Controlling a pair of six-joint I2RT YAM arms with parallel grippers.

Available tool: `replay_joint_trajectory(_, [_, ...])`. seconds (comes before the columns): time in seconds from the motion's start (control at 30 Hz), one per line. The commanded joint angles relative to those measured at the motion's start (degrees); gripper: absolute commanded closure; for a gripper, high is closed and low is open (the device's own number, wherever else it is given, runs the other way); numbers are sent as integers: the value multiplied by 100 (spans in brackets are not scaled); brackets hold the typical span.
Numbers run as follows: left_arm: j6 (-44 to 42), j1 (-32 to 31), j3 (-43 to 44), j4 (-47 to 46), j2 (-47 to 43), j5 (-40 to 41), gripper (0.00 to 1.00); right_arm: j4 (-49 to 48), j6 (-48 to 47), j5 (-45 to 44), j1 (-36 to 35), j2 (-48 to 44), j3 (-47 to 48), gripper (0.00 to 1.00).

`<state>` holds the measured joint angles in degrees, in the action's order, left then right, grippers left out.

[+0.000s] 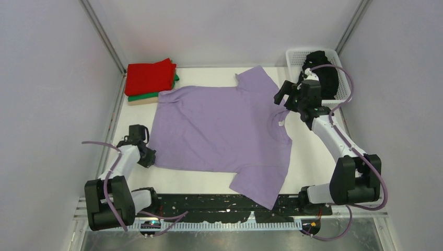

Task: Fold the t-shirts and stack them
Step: Grab the side of the flattened tshirt closest away from the robot with both arms

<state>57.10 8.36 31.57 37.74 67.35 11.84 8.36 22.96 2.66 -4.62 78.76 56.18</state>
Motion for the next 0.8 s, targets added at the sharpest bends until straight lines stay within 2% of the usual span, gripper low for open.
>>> replay_joint_trajectory(0.0, [129,14,-211,-292,-57,20,100,117,94,-44,23,-337,67,5])
replay_joint_trajectory(0.2, [-87,16,-233,-204,-475,-34,100,1145,-286,-111,-321,-847,3,4])
replay_joint_trajectory(0.37, [-212,14,-353,-199,-734,-92,100,2841,-911,-616,-1748,-1351,-220,1])
replay_joint_trajectory(0.43, [-272,13,-403,-222,-802,-138,100,3446,-1051,-475,-2365,-1586,-402,0])
replay_joint_trajectory(0.47, [-313,12,-414,-218,-819,-152,100,3656,-1010,-393,-2551,-1727,-448,3])
replay_joint_trajectory(0.5, [-342,16,-440,-222,-833,-178,100,3970,-1021,21,-2888,-1796,-577,4])
replay_joint_trajectory(0.6, [-416,16,-533,-308,-871,-241,100,4448,-742,252,-3740,-1969,-792,9])
replay_joint_trajectory(0.77, [-491,15,-641,-314,-999,-271,100,4200,51,418,-4903,-1901,-1424,17])
